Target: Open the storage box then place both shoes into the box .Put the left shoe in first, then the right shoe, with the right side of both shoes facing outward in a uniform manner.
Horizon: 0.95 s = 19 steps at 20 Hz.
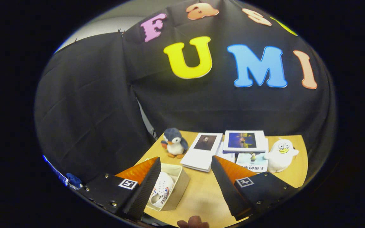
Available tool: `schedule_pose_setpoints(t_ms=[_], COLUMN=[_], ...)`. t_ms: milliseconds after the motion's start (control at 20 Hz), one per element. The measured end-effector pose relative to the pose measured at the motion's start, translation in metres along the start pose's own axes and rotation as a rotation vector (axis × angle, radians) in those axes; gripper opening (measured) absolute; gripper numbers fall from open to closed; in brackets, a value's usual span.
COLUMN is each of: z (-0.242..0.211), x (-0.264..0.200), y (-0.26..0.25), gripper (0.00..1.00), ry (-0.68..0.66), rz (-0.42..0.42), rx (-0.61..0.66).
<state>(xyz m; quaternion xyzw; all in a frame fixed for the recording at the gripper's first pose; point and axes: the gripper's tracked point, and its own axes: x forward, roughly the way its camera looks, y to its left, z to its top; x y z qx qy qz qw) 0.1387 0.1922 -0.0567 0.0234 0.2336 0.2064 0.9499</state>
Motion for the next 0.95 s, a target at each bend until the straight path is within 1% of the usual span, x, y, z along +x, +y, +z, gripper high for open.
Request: schedule_pose_setpoints(t_ms=[150,250,450,600,800,950], z=[0.035,0.044,0.067,0.076,0.082,0.079], x=[-0.038,-0.063,-0.109,-0.142,-0.172,-0.188], y=[-0.024,-0.044,-0.070,-0.087,-0.106,-0.124], gripper=[0.97,0.97,0.97,0.97,0.97,0.97], ry=[-0.183,-0.256,-0.394,-0.459,-0.508,-0.522], rz=[-0.104,-0.163,-0.245,-0.302,-0.325,-0.363], rx=[-0.038,-0.051,-0.052,-0.058,-0.044,-0.054])
